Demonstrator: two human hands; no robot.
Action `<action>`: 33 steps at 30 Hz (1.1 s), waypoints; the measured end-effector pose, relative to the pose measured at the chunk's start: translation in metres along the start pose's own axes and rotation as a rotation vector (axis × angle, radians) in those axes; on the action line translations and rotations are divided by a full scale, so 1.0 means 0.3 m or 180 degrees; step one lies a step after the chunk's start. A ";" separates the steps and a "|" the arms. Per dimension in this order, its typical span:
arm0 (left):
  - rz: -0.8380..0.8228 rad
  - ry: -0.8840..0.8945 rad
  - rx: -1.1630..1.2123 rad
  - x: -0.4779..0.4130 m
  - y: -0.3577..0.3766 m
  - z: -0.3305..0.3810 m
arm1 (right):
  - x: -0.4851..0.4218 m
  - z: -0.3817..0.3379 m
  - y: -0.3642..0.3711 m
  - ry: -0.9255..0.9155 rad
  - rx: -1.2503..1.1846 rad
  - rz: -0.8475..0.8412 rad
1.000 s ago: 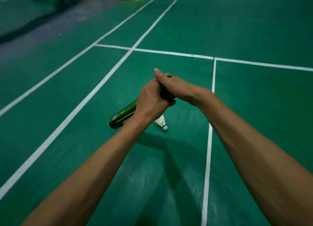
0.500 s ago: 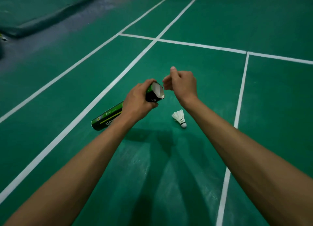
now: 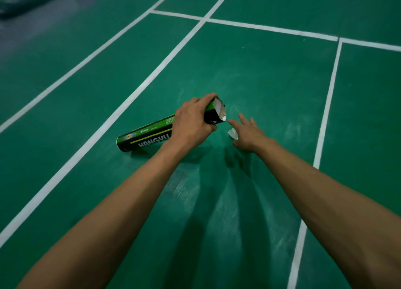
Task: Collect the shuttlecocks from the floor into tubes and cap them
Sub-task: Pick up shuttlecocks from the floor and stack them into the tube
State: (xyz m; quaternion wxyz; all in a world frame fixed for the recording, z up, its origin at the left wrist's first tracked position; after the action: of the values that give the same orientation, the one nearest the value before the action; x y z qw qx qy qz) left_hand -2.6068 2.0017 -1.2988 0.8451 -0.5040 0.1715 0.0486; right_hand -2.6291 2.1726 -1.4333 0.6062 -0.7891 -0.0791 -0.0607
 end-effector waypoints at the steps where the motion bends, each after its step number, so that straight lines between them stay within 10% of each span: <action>1: 0.0017 0.0006 0.0015 -0.003 -0.002 0.002 | -0.003 0.013 0.016 -0.0031 -0.0022 -0.0013; 8: 0.0072 -0.0119 0.0079 -0.015 -0.018 0.000 | 0.013 0.105 0.018 0.0564 -0.0903 0.0714; 12: 0.0104 -0.0169 0.0121 -0.023 -0.027 0.006 | 0.048 0.171 -0.156 0.1439 -0.2933 0.1622; 17: 0.0358 -0.0348 0.0351 -0.053 -0.084 0.028 | 0.114 0.104 -0.532 0.0865 -0.3925 0.2290; 26: 0.0596 -0.0109 0.0675 -0.076 -0.160 0.192 | 0.270 -0.223 -0.667 -0.0525 -0.2401 0.1203; 33: 0.0540 0.0188 0.1118 -0.061 -0.150 0.358 | 0.437 -0.012 -0.815 0.0009 -0.2484 0.2333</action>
State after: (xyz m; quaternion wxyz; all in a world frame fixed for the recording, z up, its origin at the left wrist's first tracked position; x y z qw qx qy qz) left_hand -2.5865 2.0747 -1.2084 0.9076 -0.3337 0.2439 0.0741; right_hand -2.5490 2.2375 -1.1757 0.2493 -0.9316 0.2309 0.1289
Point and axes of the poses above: each hand's wrist, its own x-axis away from the middle knuckle, its own y-axis out of the palm, z = x × y, the point moved 7 cm from there along -x, towards the middle knuckle, and after that the axes turned 13 degrees about z, right-handed, at the moved point
